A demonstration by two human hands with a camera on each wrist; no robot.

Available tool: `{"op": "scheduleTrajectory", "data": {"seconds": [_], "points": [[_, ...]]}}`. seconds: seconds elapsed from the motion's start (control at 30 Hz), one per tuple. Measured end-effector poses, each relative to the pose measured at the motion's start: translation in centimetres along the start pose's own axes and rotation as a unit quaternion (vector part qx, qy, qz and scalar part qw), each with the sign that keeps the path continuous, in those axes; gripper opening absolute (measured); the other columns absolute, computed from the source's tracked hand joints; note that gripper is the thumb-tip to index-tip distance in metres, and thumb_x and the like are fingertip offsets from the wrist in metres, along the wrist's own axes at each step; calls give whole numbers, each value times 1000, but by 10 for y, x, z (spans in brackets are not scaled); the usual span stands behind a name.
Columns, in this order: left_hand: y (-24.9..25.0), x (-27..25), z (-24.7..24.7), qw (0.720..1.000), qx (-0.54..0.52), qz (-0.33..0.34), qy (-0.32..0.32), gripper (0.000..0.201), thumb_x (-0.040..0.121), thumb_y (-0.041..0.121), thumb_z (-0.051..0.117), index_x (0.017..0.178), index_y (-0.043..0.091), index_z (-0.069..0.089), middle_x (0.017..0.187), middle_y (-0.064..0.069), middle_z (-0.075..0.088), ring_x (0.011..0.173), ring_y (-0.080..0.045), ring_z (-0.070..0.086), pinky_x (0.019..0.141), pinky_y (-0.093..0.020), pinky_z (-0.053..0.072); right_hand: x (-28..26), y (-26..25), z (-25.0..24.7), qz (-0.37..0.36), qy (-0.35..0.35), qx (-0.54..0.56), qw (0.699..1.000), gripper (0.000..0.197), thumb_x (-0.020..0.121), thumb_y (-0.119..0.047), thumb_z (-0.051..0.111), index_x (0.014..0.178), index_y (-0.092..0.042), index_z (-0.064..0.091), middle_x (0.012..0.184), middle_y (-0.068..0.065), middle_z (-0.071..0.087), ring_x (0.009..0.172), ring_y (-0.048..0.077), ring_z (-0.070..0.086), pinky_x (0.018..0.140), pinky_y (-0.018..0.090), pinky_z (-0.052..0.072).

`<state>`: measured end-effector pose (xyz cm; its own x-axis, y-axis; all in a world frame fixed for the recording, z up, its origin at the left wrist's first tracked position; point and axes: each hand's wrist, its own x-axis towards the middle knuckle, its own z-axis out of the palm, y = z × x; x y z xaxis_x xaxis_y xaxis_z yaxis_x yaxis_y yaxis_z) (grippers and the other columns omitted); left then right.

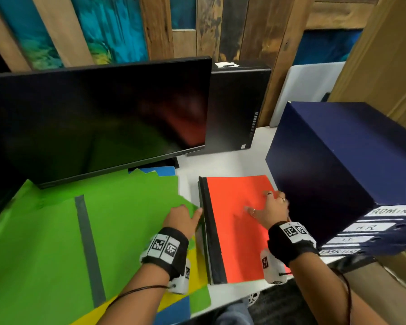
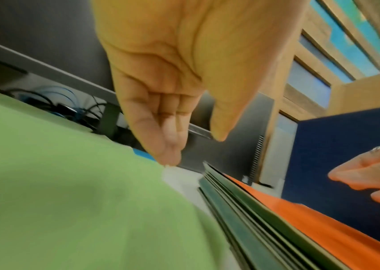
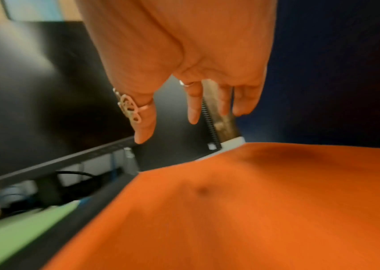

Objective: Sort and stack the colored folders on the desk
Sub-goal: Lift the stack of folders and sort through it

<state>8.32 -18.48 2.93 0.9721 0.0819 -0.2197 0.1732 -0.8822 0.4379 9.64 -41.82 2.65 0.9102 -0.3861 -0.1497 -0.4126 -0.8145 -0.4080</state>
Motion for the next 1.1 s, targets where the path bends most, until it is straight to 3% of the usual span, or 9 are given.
{"op": "scheduleTrajectory", "data": {"seconds": [0.07,0.17,0.3,0.47,0.6,0.73,0.83,0.93,1.1], "points": [[-21,7,-19,999,10,-25,24,41,95,38,45,114,3,55,113,-18,63,104,-31,61,87,-37,50,-9,-29,5,-85,-17,30,996,63,75,-45,72,126,-15,52,134,15,43,129,29,37,106,33,31],[-62,15,-43,995,33,-81,47,35,94,23,50,124,5,51,120,-17,58,112,-32,56,93,-39,49,-29,-80,19,-209,-102,73,970,44,83,-31,68,120,-9,59,125,12,55,118,25,48,98,26,34],[-129,7,-60,974,55,-197,97,45,89,12,57,132,10,45,135,-16,37,126,-35,36,100,-43,44,-52,-137,53,-241,-219,80,942,42,88,-30,63,120,-4,60,122,12,62,110,22,58,92,26,44],[-196,-26,-58,956,52,-283,54,106,66,60,71,146,20,13,155,-12,4,142,-41,5,104,-67,25,-63,-178,104,-159,-263,-37,951,59,89,-42,58,130,-3,45,133,12,52,121,28,53,97,32,45],[-218,-42,-50,951,47,-304,9,127,58,82,56,149,18,-6,157,-11,-7,144,-37,-1,108,-66,19,-61,-187,121,-98,-247,-41,963,73,83,-42,62,139,-4,33,141,13,45,126,32,48,102,37,43],[-217,-52,-47,949,106,-295,-18,130,55,90,43,149,16,-9,157,-11,-1,144,-36,9,109,-64,20,-54,-192,128,-31,-256,-2,966,75,76,-49,65,134,-8,43,134,9,54,120,29,54,98,33,46],[-216,-59,-44,948,104,-299,-24,131,53,92,42,149,17,-7,157,-9,2,143,-35,10,107,-67,19,-51,-193,121,-8,-248,-9,969,70,86,-49,56,139,-6,39,141,12,45,128,29,47,101,33,41],[-214,-63,-45,947,100,-304,-24,132,50,93,43,149,18,-4,156,-7,6,143,-34,12,106,-69,18,-52,-194,122,-11,-261,32,965,63,84,-48,58,133,-10,49,134,10,54,118,28,55,97,33,44],[-211,-67,-50,942,73,-328,-9,142,48,93,45,146,13,-19,157,-3,4,143,-28,15,104,-73,14,-59,-194,124,-3,-249,148,957,49,94,-28,50,136,-3,41,136,17,51,122,33,52,100,35,42]]}}
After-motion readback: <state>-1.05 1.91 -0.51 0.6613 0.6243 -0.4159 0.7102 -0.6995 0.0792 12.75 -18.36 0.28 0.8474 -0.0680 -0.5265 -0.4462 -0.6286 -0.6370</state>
